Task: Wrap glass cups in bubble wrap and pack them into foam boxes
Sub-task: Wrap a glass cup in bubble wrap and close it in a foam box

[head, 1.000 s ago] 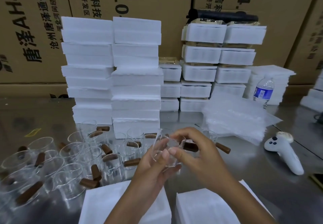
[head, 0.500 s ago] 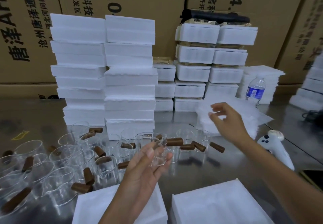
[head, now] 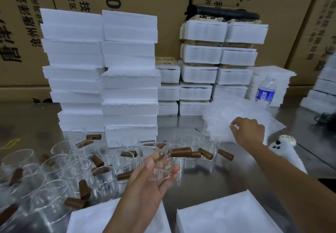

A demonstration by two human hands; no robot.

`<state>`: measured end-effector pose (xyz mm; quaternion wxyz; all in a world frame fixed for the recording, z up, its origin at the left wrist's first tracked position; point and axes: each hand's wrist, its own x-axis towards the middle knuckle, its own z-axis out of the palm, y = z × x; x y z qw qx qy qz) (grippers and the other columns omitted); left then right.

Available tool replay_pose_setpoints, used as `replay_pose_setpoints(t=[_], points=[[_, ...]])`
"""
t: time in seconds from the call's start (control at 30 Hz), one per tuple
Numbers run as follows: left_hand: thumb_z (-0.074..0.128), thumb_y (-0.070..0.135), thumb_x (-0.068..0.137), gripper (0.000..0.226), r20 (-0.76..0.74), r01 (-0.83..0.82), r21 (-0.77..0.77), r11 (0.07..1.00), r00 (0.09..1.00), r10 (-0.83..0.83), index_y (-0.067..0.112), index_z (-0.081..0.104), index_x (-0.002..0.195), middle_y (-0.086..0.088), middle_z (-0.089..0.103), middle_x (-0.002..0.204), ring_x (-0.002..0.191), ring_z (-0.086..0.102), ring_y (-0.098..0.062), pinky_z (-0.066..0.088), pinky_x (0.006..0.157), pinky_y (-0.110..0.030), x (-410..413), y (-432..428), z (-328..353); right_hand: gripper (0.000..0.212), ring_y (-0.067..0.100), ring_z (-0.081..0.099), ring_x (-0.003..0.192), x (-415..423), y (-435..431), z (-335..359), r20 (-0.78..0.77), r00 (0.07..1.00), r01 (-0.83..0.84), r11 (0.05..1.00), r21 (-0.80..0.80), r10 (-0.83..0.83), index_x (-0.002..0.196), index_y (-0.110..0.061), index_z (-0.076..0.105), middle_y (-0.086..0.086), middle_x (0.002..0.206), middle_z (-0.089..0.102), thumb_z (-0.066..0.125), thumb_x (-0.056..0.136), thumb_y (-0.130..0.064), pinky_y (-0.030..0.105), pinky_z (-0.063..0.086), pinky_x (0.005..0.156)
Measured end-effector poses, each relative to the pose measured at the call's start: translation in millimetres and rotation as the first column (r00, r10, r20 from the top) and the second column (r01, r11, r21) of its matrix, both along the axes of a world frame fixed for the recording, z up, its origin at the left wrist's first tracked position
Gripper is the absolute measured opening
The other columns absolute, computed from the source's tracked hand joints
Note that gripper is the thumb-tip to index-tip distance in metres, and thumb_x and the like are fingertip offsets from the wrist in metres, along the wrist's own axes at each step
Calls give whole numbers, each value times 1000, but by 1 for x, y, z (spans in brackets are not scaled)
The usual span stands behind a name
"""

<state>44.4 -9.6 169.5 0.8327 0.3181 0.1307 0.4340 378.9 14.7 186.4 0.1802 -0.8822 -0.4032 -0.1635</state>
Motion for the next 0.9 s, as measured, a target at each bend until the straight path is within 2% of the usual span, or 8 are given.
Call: replay_pose_setpoints(t=[0.17,0.23,0.33,0.4,0.5,0.67,0.8,0.9], points=[[99,27,27,67,29,14,8,1000,999,-14,5,75,86,-28,66,105,91,68,-43,58,66,-38,-2,0,0,24,31,60,98,-9,-6,15,-36,999,-13,958,287,24,104,-11,67,10,105,68,53,93,-26,40,41,87],[99,28,30,64,35,21,14,1000,999,-22,6,76,86,-26,67,102,91,68,-42,58,68,-38,-3,0,1,20,27,60,96,-18,-11,28,-108,984,-82,891,447,144,101,-9,66,9,104,68,56,91,-23,36,42,83],[99,28,33,63,65,44,-28,999,997,-42,5,75,87,-24,68,102,90,69,-39,58,70,-38,-5,1,3,6,13,58,87,-41,-25,46,-189,880,-263,780,568,435,92,-15,62,-1,91,64,57,92,-18,14,40,75],[99,27,34,73,112,56,-89,994,993,-46,1,70,95,-24,67,101,88,69,-36,58,70,-38,-7,0,4,5,2,57,81,-63,-41,54,-170,816,-378,731,568,553,89,-20,60,-10,86,61,57,93,-18,2,38,69],[99,27,34,96,167,42,-143,989,986,-18,-2,55,113,-22,66,98,87,70,-33,58,72,-38,-9,-3,10,7,-6,58,86,-97,-71,57,-175,711,-488,657,574,681,86,-25,59,-19,86,62,56,92,-22,1,40,73],[98,28,34,83,263,15,-119,993,965,17,5,58,104,-16,67,94,85,70,-27,59,74,-36,-23,-13,22,14,-5,59,84,-152,-112,45,-184,592,-614,587,527,785,80,-32,58,-19,82,64,58,90,-23,6,40,71],[98,30,33,80,291,-37,-70,997,955,56,8,60,100,-13,68,96,86,70,-24,59,74,-34,-46,-23,32,20,-8,52,90,-182,-135,26,-160,563,-760,584,287,811,83,-43,50,-30,91,57,53,93,-26,10,37,74],[98,30,33,77,289,-74,-45,996,954,83,8,63,98,-12,68,96,86,70,-23,59,73,-34,-62,-29,37,10,10,58,96,-202,-141,11,34,488,-873,486,48,872,92,-23,62,-9,101,66,52,92,-22,27,44,83]])
